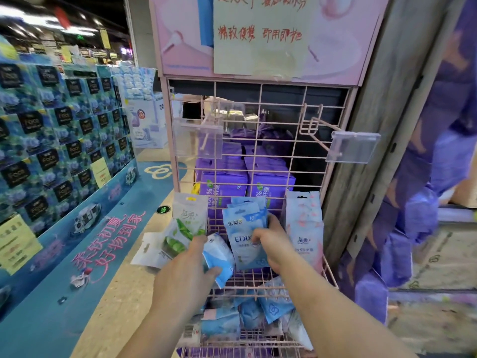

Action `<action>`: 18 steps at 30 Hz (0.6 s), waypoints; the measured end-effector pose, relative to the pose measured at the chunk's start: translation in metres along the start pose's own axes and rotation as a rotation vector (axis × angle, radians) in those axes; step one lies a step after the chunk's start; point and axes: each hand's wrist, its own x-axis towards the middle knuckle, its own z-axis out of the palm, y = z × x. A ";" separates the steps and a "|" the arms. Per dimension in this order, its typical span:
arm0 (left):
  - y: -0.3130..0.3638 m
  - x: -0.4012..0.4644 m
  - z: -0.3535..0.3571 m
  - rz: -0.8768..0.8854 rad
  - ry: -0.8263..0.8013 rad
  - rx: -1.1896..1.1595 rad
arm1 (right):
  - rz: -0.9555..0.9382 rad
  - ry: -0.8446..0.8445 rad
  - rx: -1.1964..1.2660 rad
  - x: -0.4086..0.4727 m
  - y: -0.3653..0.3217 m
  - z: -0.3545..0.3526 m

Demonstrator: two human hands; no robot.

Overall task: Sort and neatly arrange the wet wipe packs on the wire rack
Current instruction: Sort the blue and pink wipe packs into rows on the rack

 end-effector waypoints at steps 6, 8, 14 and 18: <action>0.000 -0.004 0.001 -0.033 0.011 -0.041 | -0.071 0.023 0.007 0.003 0.002 0.003; 0.004 -0.003 0.002 -0.082 -0.009 -0.018 | -0.083 0.036 0.060 0.004 0.005 0.003; 0.009 0.007 0.004 -0.152 -0.120 -0.125 | -0.050 0.072 0.092 0.008 0.013 0.010; 0.005 0.006 -0.015 -0.162 -0.061 -0.241 | -0.068 0.113 0.177 0.006 0.013 0.007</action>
